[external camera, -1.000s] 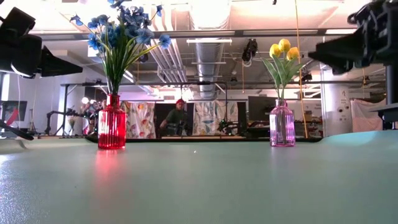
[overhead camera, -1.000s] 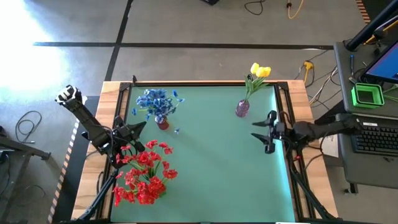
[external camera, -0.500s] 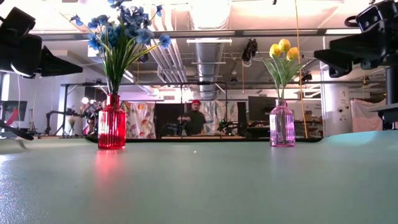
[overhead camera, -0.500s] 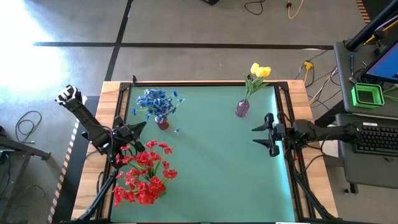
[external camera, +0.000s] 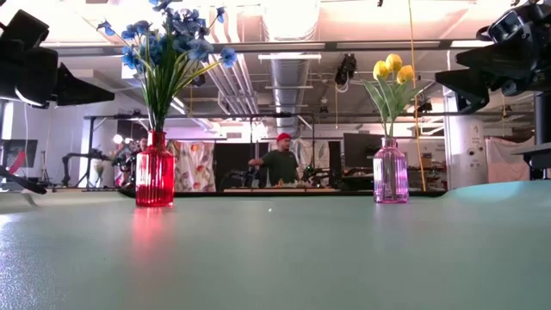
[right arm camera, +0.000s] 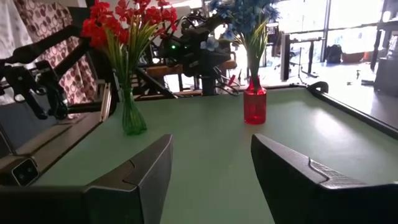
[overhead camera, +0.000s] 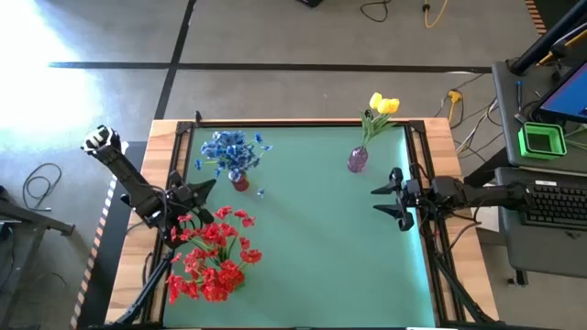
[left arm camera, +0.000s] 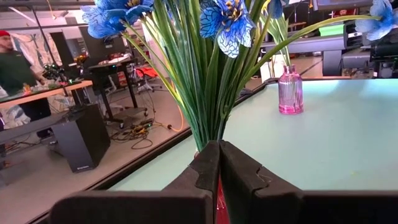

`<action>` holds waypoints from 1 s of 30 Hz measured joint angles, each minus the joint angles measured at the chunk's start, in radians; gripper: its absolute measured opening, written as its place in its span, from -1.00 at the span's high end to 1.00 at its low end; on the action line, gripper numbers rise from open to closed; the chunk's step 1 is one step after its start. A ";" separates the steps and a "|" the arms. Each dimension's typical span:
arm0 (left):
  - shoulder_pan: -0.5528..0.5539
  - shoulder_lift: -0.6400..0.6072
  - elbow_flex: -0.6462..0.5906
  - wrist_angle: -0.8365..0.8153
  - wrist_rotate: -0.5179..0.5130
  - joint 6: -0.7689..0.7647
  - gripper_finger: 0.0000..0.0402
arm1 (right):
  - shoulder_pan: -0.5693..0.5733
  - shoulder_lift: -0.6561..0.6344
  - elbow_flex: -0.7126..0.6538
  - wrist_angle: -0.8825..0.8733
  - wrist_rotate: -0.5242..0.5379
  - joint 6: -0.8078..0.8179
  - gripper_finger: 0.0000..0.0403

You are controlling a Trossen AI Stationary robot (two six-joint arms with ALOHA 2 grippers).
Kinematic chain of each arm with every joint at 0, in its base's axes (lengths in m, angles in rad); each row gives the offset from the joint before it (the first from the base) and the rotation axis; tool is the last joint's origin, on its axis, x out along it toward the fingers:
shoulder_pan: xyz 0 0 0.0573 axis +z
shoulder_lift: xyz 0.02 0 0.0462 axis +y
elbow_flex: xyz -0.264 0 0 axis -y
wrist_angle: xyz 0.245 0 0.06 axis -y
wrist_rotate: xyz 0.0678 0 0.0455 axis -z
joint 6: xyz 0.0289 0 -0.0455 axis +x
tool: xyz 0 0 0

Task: Sort flowers into vase by color
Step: Return to Home Position

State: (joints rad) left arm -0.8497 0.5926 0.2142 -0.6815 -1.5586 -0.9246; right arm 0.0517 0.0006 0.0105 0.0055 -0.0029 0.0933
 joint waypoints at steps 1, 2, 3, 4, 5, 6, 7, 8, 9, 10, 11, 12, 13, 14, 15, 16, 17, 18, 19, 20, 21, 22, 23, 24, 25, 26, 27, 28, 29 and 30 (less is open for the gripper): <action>0.000 0.000 0.000 0.000 0.000 0.000 1.00 | 0.000 0.000 0.000 0.000 0.000 -0.003 -0.04; 0.000 0.000 0.000 0.000 0.000 0.000 1.00 | 0.000 0.001 0.000 0.000 0.001 -0.003 -0.04; 0.000 0.000 0.000 0.000 0.000 0.000 1.00 | 0.000 0.004 0.000 0.000 0.001 -0.003 -0.04; 0.000 0.000 0.000 0.000 0.000 0.000 1.00 | 0.000 0.007 0.000 0.001 0.002 -0.003 -0.04; 0.000 0.000 0.000 0.000 0.001 0.000 1.00 | 0.000 0.009 0.000 0.003 0.002 0.001 -0.04; 0.000 0.000 0.000 0.000 0.005 0.000 1.00 | 0.000 0.013 0.000 0.004 0.002 0.001 -0.04; 0.000 0.000 0.000 0.000 0.012 0.000 1.00 | 0.000 0.016 0.000 0.004 0.002 0.001 -0.04; 0.000 0.000 0.000 0.001 0.024 0.000 1.00 | 0.000 0.017 0.000 0.005 0.002 0.001 -0.04; 0.000 0.000 0.000 0.001 0.037 0.000 1.00 | 0.000 0.020 0.000 0.005 0.002 0.001 -0.04; 0.000 0.001 0.000 0.001 0.054 0.000 1.00 | 0.000 0.022 0.000 0.005 0.002 0.001 -0.04; 0.000 0.001 0.000 0.001 0.071 0.000 1.00 | 0.000 0.022 0.000 0.005 0.002 0.001 -0.04; 0.000 0.001 0.000 0.001 0.092 0.000 1.00 | 0.000 0.022 0.000 0.005 0.002 0.001 -0.04; 0.000 0.001 0.000 0.001 0.112 0.000 1.00 | 0.000 0.022 0.000 0.006 0.002 0.001 -0.04; 0.000 0.001 0.000 0.001 0.135 0.000 1.00 | 0.000 0.022 0.000 0.006 0.002 0.001 -0.04; 0.000 0.001 0.000 0.001 0.159 0.000 1.00 | 0.000 0.022 0.000 0.006 0.002 0.001 -0.04; 0.000 0.001 0.000 0.001 0.183 0.000 1.00 | 0.000 0.022 0.000 0.006 0.002 0.001 -0.04; 0.000 0.001 0.000 0.001 0.208 0.000 1.00 | 0.000 0.022 0.000 0.006 0.002 0.001 -0.04; 0.000 0.001 0.000 0.001 0.235 0.000 1.00 | 0.000 0.022 0.000 0.006 0.002 0.001 -0.04; 0.000 0.001 0.000 0.001 0.263 0.000 1.00 | 0.000 0.022 0.000 0.006 0.003 0.001 -0.04; 0.000 0.001 0.000 0.001 0.290 0.000 1.00 | 0.000 0.022 0.000 0.006 0.003 0.001 -0.04; 0.000 0.001 0.000 0.001 0.318 0.000 1.00 | 0.000 0.022 0.000 0.006 0.003 0.001 -0.04; 0.000 0.001 0.000 0.001 0.346 0.000 1.00 | 0.000 0.022 0.000 0.006 0.003 0.001 -0.04; 0.000 0.001 0.000 0.001 0.373 0.000 1.00 | 0.000 0.022 0.000 0.006 0.003 0.001 -0.04; 0.000 0.001 0.000 0.001 0.398 0.000 1.00 | 0.000 0.022 0.000 0.006 0.003 0.001 -0.04; 0.000 0.001 0.000 0.001 0.424 0.000 1.00 | 0.000 0.022 0.000 0.006 0.003 0.001 -0.04; 0.000 0.001 0.000 0.001 0.446 0.000 1.00 | 0.000 0.022 0.000 0.006 0.003 0.001 -0.04; 0.000 0.001 0.000 0.001 0.466 0.000 1.00 | 0.000 0.022 0.000 0.006 0.003 0.001 -0.04; 0.000 0.001 0.000 0.001 0.483 0.000 1.00 | 0.000 0.022 0.000 0.006 0.003 0.001 -0.04; 0.000 0.001 0.000 0.001 0.499 0.000 1.00 | 0.000 0.022 0.000 0.006 0.003 0.001 -0.04; 0.000 0.001 0.000 0.001 0.510 0.000 1.00 | 0.000 0.022 0.000 0.006 0.003 0.001 -0.04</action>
State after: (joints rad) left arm -0.8497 0.5934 0.2142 -0.6803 -1.0490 -0.9249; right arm 0.0517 0.0227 0.0105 0.0120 -0.0002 0.0940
